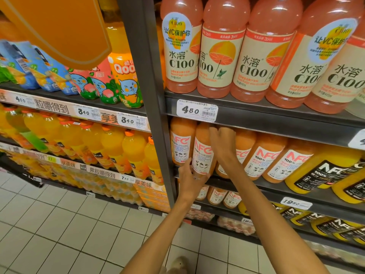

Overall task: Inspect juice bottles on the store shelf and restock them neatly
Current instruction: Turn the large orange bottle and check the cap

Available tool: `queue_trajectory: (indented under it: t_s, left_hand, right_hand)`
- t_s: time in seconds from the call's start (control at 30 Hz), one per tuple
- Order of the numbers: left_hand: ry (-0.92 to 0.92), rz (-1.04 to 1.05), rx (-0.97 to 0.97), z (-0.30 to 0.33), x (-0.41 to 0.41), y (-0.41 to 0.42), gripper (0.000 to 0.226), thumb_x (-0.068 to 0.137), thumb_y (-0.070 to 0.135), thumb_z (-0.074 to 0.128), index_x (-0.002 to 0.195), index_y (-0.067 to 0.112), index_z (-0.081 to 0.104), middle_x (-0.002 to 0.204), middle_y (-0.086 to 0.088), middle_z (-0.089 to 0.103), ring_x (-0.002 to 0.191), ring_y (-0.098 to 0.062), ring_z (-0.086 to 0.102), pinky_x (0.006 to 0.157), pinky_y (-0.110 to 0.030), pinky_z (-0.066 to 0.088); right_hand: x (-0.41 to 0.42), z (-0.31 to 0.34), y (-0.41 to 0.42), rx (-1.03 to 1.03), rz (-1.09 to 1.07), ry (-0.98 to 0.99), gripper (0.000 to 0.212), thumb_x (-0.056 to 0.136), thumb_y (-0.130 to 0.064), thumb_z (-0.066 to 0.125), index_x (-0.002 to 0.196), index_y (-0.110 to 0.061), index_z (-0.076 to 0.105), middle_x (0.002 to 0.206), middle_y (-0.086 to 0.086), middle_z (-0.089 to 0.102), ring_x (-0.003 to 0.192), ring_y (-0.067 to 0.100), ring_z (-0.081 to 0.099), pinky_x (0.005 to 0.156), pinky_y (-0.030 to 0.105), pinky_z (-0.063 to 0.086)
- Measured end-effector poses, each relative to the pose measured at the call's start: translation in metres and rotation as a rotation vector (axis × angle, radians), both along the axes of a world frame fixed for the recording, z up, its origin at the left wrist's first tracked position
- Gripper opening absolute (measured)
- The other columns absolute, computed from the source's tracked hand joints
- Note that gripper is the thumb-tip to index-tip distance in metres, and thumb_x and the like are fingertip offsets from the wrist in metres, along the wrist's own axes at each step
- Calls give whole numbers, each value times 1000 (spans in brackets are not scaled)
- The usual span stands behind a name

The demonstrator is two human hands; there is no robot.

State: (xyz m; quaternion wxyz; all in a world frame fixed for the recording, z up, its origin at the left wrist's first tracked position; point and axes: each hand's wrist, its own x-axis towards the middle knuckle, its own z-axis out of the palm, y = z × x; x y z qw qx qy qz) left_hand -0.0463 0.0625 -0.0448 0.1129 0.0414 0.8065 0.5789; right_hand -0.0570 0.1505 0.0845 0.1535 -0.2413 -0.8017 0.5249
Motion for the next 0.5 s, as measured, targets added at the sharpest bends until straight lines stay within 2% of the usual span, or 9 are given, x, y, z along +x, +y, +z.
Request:
queue_trajectory:
  t_s: [0.07, 0.13, 0.2, 0.27, 0.3, 0.37, 0.43, 0.5]
  left_hand:
    - [10, 1, -42, -4, 6, -3, 80, 75, 19, 78, 141, 14, 33, 132, -10, 37, 126, -17, 37, 99, -28, 44]
    - [32, 12, -40, -7, 13, -6, 80, 74, 21, 79, 140, 15, 34, 132, -9, 39, 126, -17, 37, 101, -34, 44]
    - [28, 36, 2, -8, 18, -9, 79, 71, 19, 81, 136, 13, 36, 132, -9, 42, 126, -22, 42, 101, -41, 45]
    - [-28, 8, 52, -8, 20, -15, 88, 69, 19, 83, 137, 14, 28, 135, -6, 41, 128, -21, 41, 103, -42, 44]
    - [-50, -43, 65, -8, 21, -19, 97, 67, 21, 84, 141, 17, 21, 137, -3, 40, 128, -18, 40, 104, -40, 43]
    - [-47, -144, 69, -11, 25, -28, 100, 64, 23, 85, 140, 27, 20, 133, 7, 45, 123, -9, 44, 98, -27, 46]
    - [-28, -172, 61, -10, 35, -37, 87, 62, 24, 87, 126, 40, 30, 117, 22, 52, 109, 3, 52, 79, -7, 47]
    - [-19, -155, 66, -8, 47, -44, 78, 60, 25, 87, 116, 44, 37, 105, 29, 55, 99, 12, 56, 70, -2, 46]
  right_hand:
    - [4, 0, -1, 2, 15, 79, 34, 98, -21, 49, 65, -17, 45, 69, 3, 53, 64, 9, 48, 61, 14, 36]
    - [7, -2, -3, -9, 54, 135, 19, 96, -30, 52, 90, -13, 57, 96, 8, 63, 86, 19, 58, 76, 23, 45]
    - [11, -2, -3, -14, 67, 175, 30, 95, -35, 54, 111, -10, 58, 113, 6, 62, 99, 20, 59, 85, 28, 48]
    - [18, -2, -2, -25, 70, 229, 27, 94, -34, 56, 108, -11, 57, 110, 1, 63, 95, 9, 60, 79, 15, 47]
    - [23, -2, -3, -51, 84, 242, 25, 94, -33, 56, 106, -11, 56, 108, -1, 63, 93, 6, 61, 75, 9, 46]
    - [31, -8, -2, -99, 114, 260, 27, 94, -29, 56, 111, -9, 54, 111, 3, 64, 97, 7, 62, 78, 13, 48]
    - [39, -12, -4, -103, 139, 275, 28, 95, -26, 54, 117, -10, 51, 115, 7, 64, 102, 14, 62, 81, 19, 49]
    - [46, -14, -5, -121, 149, 289, 25, 95, -26, 54, 117, -16, 50, 115, 5, 64, 102, 13, 62, 77, 15, 48]
